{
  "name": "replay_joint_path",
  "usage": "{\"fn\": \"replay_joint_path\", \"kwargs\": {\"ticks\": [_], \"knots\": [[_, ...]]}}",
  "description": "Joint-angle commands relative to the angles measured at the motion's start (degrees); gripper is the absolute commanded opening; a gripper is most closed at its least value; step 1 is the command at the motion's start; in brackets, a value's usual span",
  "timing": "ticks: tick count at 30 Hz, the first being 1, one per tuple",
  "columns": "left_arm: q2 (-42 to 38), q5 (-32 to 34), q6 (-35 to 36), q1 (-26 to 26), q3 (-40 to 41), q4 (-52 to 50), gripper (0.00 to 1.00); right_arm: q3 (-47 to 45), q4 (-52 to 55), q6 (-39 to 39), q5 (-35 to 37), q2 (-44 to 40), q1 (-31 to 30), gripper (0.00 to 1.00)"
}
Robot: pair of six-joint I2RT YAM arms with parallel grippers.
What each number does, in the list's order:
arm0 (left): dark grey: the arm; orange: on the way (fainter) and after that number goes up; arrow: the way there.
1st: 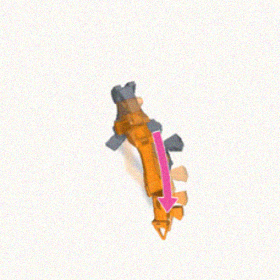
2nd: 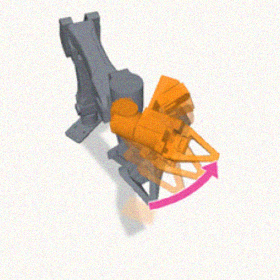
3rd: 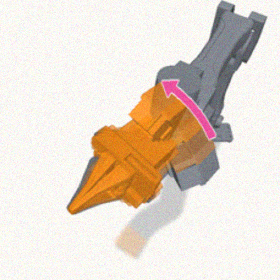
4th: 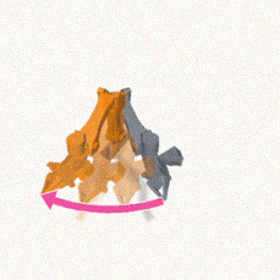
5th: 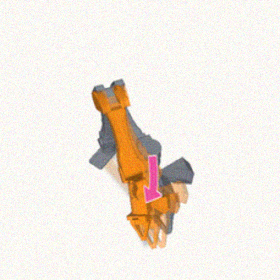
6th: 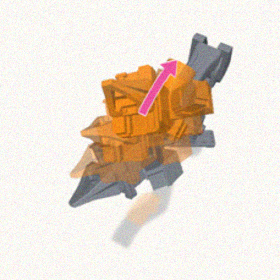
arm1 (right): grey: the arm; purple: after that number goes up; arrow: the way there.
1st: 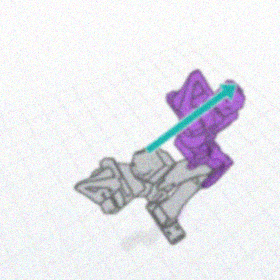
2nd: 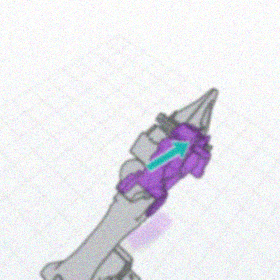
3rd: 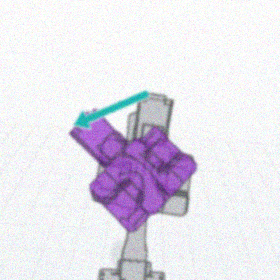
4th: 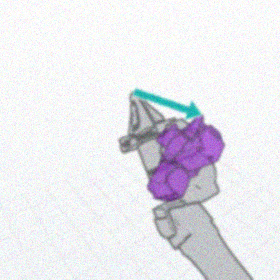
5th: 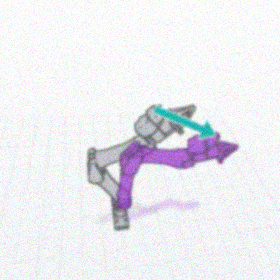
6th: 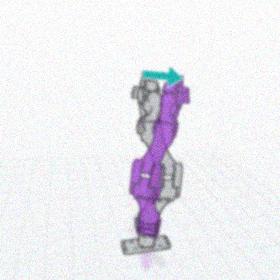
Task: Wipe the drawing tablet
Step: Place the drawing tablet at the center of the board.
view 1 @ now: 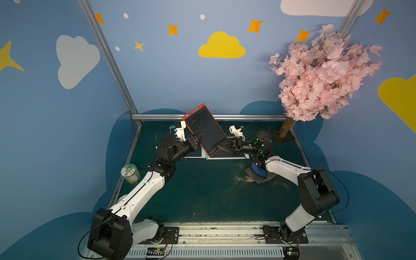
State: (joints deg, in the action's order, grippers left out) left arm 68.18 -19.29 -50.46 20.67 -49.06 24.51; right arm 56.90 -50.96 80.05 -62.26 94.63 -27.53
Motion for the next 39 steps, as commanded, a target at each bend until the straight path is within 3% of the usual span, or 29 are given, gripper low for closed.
{"fn": "replay_joint_path", "kwargs": {"ticks": [1,15,22,30,39], "knots": [[-2.78,2.82,4.1,0.12,-1.7,-1.54,0.03,-0.12,-4.41,1.86,-1.27,-0.3,0.08,0.33],[-6.11,7.85,7.99,0.65,-1.81,-6.44,0.03,0.64,-7.49,5.87,-1.75,2.31,-1.24,0.34],[-5.84,6.85,5.35,0.8,-1.64,-3.5,0.03,1.1,-3.45,3.11,-2.14,3.19,-3.06,0.49],[-6.39,6.28,3.07,1.2,0.61,-1.05,0.03,3.13,-3.84,3.57,-1.57,4.38,-3.37,0.46],[-6.06,3.41,0.36,1.1,0.83,1.24,0.03,5.12,-17.51,13.1,0.62,9.64,-3.29,0.41]]}}
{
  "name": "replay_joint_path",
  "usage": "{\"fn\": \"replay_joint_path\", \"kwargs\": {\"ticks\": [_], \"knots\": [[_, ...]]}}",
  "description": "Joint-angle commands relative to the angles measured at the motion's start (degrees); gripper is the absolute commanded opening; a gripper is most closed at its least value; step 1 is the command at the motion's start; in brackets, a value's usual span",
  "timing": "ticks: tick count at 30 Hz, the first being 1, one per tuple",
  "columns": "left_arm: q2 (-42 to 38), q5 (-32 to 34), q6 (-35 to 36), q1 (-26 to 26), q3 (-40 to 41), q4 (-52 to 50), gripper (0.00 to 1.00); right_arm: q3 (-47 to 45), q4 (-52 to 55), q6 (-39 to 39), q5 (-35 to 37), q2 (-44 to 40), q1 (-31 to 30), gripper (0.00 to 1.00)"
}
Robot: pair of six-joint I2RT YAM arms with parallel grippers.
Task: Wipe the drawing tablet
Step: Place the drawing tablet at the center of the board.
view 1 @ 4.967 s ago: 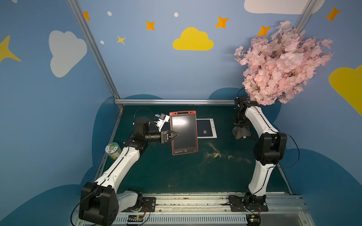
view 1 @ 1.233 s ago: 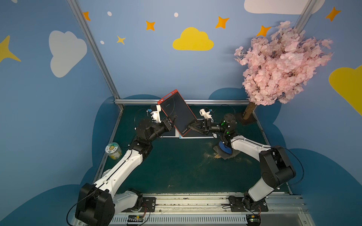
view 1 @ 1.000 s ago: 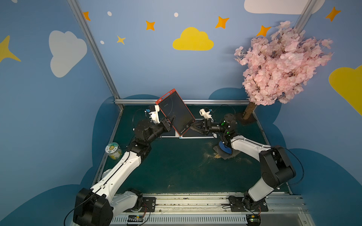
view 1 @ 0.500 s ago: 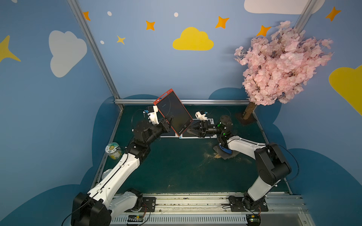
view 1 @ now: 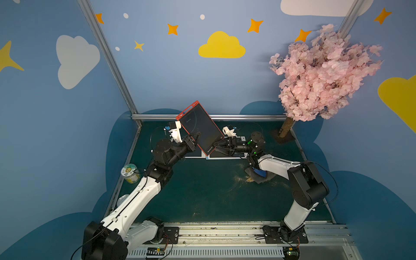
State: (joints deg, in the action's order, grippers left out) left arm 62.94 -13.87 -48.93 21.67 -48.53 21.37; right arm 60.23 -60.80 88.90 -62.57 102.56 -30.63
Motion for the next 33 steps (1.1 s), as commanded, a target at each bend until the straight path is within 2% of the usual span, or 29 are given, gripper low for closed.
{"fn": "replay_joint_path", "kwargs": {"ticks": [1,11,13,24,33], "knots": [[-0.75,-2.28,-1.26,0.13,0.28,4.39,0.03,2.17,-9.2,5.48,1.17,2.43,-0.03,0.4],[-2.02,-1.73,-0.06,-0.1,0.36,2.76,0.03,3.64,-12.95,9.24,1.4,3.92,1.0,0.22],[-2.2,-1.41,0.4,-0.07,0.32,2.34,0.03,3.47,-13.53,9.77,1.32,3.96,0.91,0.21],[-2.9,0.07,3.21,-0.73,-0.93,-1.27,0.03,2.25,-19.71,13.92,-0.13,4.55,0.19,0.28],[-2.99,0.08,3.22,-1.45,-1.31,-2.11,0.03,4.19,-19.89,14.02,-3.06,4.42,-1.21,0.33]]}}
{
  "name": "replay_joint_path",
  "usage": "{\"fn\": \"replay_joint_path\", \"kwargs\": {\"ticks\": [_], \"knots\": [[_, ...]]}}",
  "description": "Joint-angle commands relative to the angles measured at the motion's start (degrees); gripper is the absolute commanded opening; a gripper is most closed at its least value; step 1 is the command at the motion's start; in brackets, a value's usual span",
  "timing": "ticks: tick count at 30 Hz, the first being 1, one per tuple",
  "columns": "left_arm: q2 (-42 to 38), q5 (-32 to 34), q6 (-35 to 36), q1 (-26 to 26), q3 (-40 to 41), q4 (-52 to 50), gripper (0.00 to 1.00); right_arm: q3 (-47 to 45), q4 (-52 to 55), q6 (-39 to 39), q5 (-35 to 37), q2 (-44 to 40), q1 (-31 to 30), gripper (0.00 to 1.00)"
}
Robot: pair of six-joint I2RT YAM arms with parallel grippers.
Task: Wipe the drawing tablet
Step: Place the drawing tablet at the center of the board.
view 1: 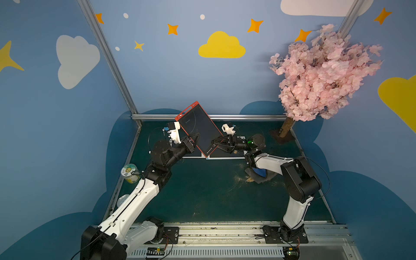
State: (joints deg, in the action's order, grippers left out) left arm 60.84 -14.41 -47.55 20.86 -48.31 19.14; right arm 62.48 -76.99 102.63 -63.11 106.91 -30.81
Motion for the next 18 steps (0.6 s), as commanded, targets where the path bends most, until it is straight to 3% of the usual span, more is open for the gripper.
{"fn": "replay_joint_path", "kwargs": {"ticks": [1,10,18], "knots": [[-0.97,0.62,1.85,-0.71,-1.52,0.08,0.03,2.16,-3.69,0.38,-2.96,0.05,-1.36,0.34],[-1.29,0.63,2.38,-1.7,-2.32,-1.28,0.03,0.76,-3.66,-0.24,-4.31,-0.63,-1.84,0.19],[-1.47,0.49,1.77,-2.23,-2.32,-1.64,0.03,1.67,-3.68,-0.22,-3.52,-0.84,-0.87,0.19]]}}
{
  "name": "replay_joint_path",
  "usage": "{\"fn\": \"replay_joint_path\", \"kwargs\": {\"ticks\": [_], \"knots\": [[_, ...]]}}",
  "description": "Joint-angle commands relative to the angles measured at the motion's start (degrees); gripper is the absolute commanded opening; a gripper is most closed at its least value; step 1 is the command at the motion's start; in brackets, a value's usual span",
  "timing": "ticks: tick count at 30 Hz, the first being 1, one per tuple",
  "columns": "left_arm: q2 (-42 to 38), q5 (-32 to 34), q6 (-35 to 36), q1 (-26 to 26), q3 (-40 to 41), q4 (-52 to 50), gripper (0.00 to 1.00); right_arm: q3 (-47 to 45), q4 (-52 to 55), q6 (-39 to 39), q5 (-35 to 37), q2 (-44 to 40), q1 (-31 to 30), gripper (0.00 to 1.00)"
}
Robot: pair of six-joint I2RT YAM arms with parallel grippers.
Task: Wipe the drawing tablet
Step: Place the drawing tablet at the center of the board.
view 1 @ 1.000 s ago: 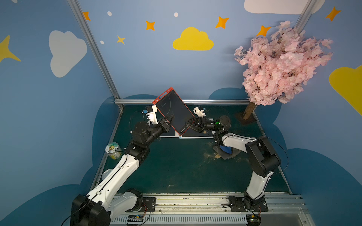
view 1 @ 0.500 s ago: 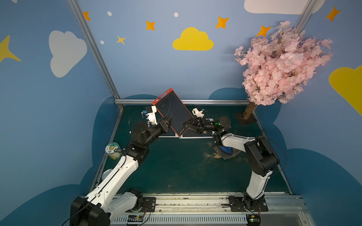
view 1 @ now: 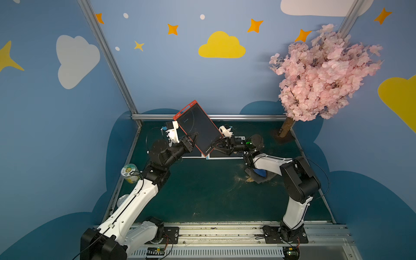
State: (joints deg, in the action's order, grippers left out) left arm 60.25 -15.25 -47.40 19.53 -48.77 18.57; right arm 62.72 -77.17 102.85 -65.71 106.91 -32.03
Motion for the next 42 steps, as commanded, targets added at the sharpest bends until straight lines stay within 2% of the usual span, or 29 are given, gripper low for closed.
{"fn": "replay_joint_path", "kwargs": {"ticks": [1,6,10,15,17,20,22,27,42], "knots": [[-1.01,1.12,1.61,-0.98,-1.88,-1.08,0.03,1.54,-3.35,-0.3,-0.82,-0.83,0.63,0.19],[-1.43,1.01,1.52,-1.33,-1.72,-1.27,0.03,1.54,-3.2,-0.02,-0.64,-1.06,1.98,0.19],[-1.54,0.86,1.39,-1.51,-1.43,-1.3,0.03,0.96,-3.2,0.01,-0.63,-1.51,2.78,0.15],[-0.93,0.21,0.48,-1.76,-1.41,-0.66,0.03,1.28,-3.4,0.12,-0.64,-1.62,2.69,0.16],[-0.59,-0.04,-0.14,-1.68,-1.35,-0.01,0.03,2.06,-3.17,0.16,-0.9,-1.38,2.21,0.22],[-0.34,-0.07,-0.69,-1.61,-1.35,0.63,0.03,2.32,-3.16,0.03,-0.83,-0.6,1.62,0.37],[-0.29,-0.22,-0.85,-1.69,-1.42,0.69,0.03,2.34,-3.46,0.15,-0.64,-0.05,1.4,0.4],[-0.3,-0.2,-1.34,-1.78,-1.38,1.1,0.03,2.79,-3.44,-0.02,-0.22,1.1,0.36,0.38],[-0.22,-0.71,-1.91,-1.82,-1.39,1.23,0.03,4.32,-3.44,-0.2,0.18,1.98,-0.87,0.26]]}}
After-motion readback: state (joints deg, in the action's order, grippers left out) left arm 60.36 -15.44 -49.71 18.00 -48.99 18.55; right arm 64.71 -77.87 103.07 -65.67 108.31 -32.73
